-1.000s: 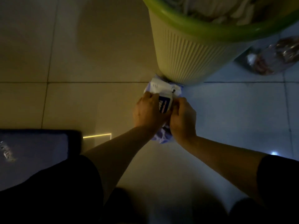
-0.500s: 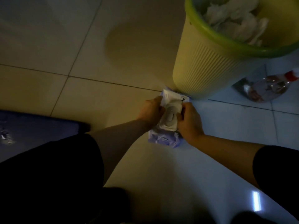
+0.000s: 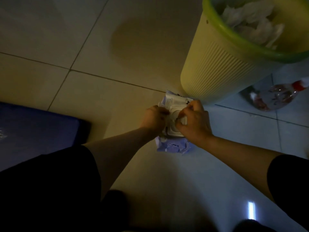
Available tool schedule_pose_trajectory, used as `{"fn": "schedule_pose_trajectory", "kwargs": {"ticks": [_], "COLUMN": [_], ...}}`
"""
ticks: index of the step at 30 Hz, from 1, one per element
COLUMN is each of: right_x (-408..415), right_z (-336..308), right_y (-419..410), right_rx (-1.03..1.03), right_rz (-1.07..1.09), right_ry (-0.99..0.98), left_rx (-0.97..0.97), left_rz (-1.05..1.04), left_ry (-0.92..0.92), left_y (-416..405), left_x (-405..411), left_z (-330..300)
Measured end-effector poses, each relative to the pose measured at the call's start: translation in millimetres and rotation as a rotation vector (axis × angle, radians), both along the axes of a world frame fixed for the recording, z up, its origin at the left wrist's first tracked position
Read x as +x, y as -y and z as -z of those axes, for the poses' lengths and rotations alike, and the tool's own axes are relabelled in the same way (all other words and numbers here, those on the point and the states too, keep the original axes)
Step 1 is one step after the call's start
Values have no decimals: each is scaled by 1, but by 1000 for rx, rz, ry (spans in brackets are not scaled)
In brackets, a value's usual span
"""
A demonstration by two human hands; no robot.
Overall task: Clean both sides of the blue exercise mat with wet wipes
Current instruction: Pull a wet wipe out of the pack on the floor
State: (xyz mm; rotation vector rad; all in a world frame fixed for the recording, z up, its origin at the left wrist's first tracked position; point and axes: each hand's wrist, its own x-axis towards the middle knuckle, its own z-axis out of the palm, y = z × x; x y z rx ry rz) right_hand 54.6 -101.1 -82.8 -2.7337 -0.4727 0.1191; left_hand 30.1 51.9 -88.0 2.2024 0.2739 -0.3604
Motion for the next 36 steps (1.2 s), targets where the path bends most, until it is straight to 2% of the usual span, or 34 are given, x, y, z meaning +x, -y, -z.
{"fn": "schedule_pose_trajectory", "kwargs": {"ticks": [5,9,14,18,23,26,30,32,36], "right_x": [-12,-25,-12,-12,-4,-9,-13,-13,-6], "right_z": [5,2,9,16,20,13,8,7,1], "right_y": [5,5,-3,-4,-8,-13,-16,-12,-1], "right_rx": [95,138,-56,-216,-221,-241,-305,-254,39], "right_rz": [-87,-48,109,-57,-48,-166,-187,-161,-23], "right_ry": [16,70,-3,121,10,54,48,-38,-37], "left_rx": [-34,71,85,84,65,84,76,62,50], "left_rz": [-69,-44,-50,8,26,49,50,46,46], "left_ry": [38,94,173,231,300,301,308,311,274], "left_y": [3,11,15,15,14,12,12,12,10], "left_x": [-5,-11,-14,-18,-19,-18,-18,-18,-19], "left_z": [8,9,11,10,13,15,17,16,16]}}
